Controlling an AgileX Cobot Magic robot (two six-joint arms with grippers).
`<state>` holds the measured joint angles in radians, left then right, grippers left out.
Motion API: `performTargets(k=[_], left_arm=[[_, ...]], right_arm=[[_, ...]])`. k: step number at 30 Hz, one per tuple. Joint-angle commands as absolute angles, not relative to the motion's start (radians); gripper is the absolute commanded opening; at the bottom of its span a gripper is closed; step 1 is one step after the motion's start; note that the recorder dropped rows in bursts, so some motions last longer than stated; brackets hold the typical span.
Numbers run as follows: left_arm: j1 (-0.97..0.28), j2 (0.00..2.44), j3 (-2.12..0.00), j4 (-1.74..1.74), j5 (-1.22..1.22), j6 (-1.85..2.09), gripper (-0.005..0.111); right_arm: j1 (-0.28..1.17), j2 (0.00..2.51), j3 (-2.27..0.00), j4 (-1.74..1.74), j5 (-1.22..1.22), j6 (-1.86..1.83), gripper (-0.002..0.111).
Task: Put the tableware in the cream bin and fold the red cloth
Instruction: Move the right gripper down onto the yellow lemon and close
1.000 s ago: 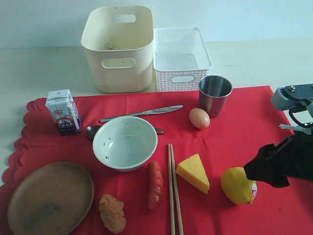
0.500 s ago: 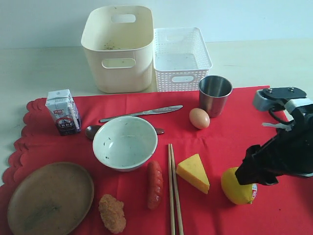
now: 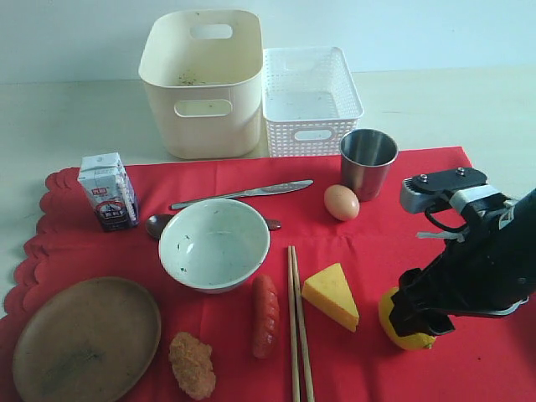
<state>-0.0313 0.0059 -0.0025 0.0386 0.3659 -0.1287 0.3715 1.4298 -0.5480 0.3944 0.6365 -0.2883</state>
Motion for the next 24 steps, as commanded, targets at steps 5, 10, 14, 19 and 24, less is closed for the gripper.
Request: performTargets(k=[5,10,14,19,24], left_arm=[[-0.03,0.0,0.0,0.042,0.354,-0.128,0.0],[-0.03,0.0,0.0,0.042,0.354,-0.128,0.0],[-0.03,0.0,0.0,0.042,0.354,-0.128,0.0],[-0.03,0.0,0.0,0.042,0.354,-0.128,0.0],[-0.03,0.0,0.0,0.042,0.354,-0.128,0.0]], right_arm=[[0.373,1.476,-0.557,0.453,0.61,-0.34,0.072],[0.373,1.508,-0.557,0.472,0.598,-0.356,0.072],[0.373,1.524,-0.557,0.472,0.572,-0.356,0.072],[0.373,1.558,-0.559,0.472,0.569,-0.36,0.072],[0.373,1.575,-0.594,0.472,0.569,-0.362,0.066]])
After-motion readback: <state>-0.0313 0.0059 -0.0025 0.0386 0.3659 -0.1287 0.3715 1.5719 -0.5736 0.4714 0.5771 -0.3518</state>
